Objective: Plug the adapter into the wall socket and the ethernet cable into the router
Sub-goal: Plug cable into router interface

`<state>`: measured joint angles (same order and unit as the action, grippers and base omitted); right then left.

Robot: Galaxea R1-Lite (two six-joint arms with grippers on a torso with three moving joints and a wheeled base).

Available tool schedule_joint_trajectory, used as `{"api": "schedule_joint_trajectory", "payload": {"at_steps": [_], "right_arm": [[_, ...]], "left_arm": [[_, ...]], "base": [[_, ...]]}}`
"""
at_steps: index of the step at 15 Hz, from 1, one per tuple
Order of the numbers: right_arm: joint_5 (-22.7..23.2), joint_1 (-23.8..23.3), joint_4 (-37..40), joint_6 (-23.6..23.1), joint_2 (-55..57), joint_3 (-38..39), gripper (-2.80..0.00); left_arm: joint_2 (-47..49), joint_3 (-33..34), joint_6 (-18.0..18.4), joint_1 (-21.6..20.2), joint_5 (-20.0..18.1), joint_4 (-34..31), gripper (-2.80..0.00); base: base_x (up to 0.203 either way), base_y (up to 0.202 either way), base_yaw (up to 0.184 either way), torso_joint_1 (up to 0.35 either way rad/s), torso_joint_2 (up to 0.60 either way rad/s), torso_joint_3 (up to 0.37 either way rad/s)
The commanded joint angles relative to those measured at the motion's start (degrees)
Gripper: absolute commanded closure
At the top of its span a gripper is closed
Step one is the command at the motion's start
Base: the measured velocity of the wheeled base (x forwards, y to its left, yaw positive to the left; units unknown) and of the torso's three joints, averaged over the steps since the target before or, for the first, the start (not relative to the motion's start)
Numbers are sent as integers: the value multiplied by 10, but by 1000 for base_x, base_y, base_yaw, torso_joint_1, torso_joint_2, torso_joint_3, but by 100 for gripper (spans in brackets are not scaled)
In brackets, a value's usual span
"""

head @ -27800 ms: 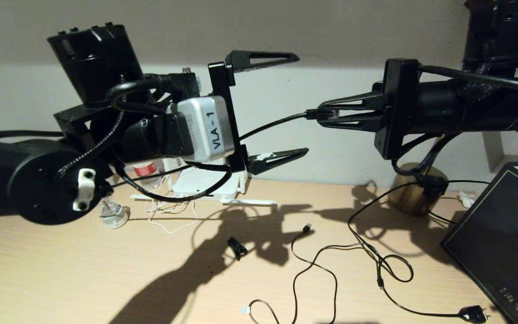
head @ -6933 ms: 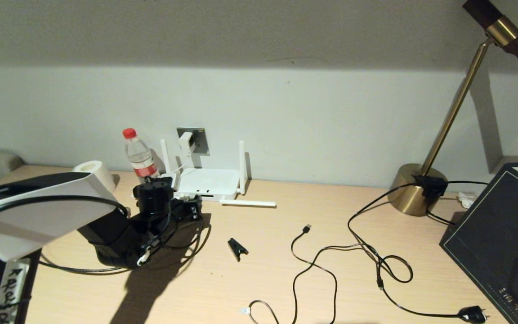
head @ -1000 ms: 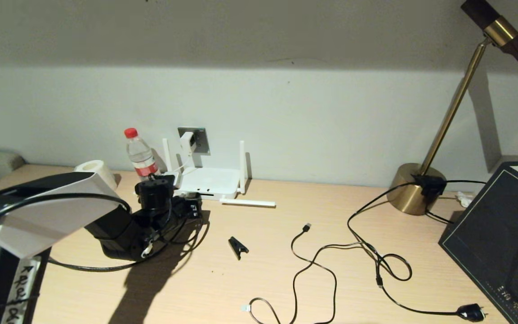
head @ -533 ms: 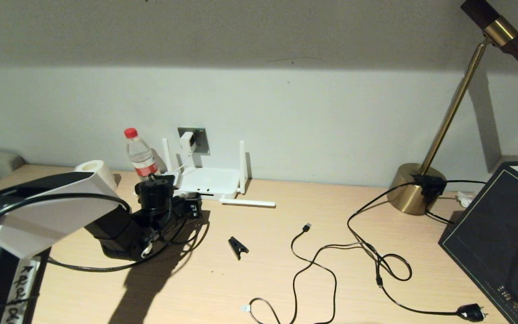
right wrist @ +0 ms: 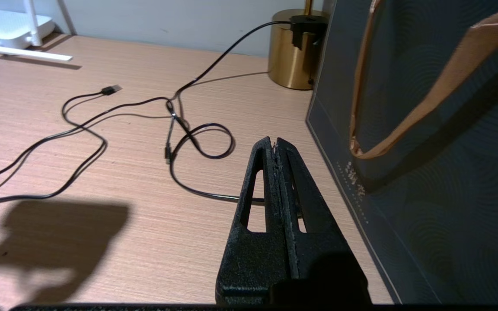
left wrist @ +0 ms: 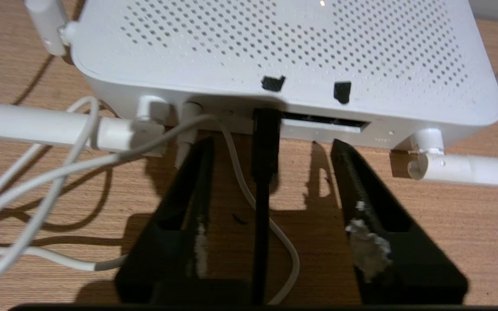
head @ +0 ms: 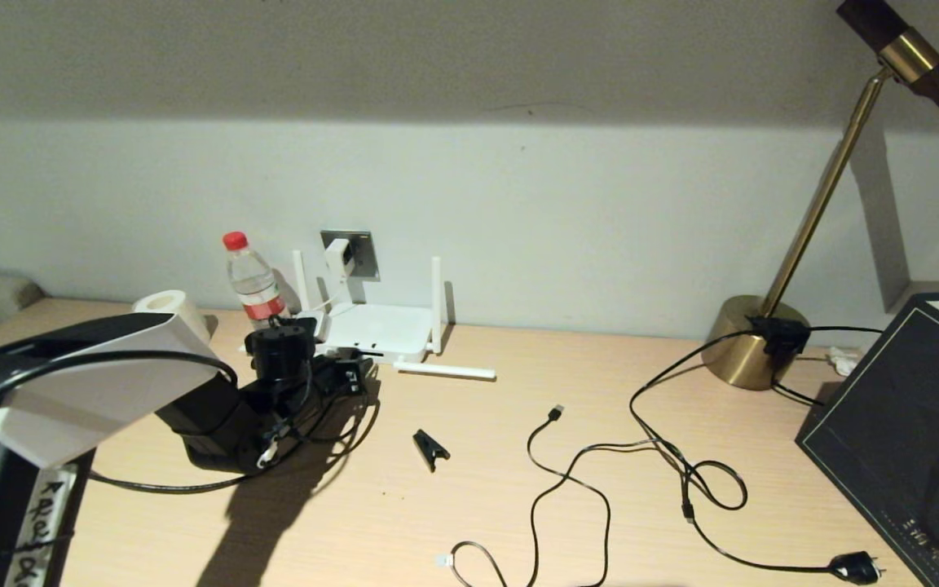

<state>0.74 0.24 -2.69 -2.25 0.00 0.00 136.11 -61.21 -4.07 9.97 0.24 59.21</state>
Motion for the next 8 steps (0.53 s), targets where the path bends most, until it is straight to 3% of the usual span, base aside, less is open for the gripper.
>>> {"api": "schedule_joint_trajectory", "payload": {"at_steps": [1, 4, 8], "right_arm": [[0, 0, 0, 0, 1, 10, 0], [0, 0, 0, 0, 1, 10, 0], [0, 0, 0, 0, 1, 9, 0]], "left_arm": [[-4, 12, 0, 1, 0, 2, -280], [-38, 66, 2, 7, 0, 32, -280], [-124, 190, 4, 24, 1, 100, -280]], "base": [[0, 0, 0, 0, 0, 0], [0, 0, 0, 0, 0, 0], [0, 0, 0, 0, 0, 0]]}}
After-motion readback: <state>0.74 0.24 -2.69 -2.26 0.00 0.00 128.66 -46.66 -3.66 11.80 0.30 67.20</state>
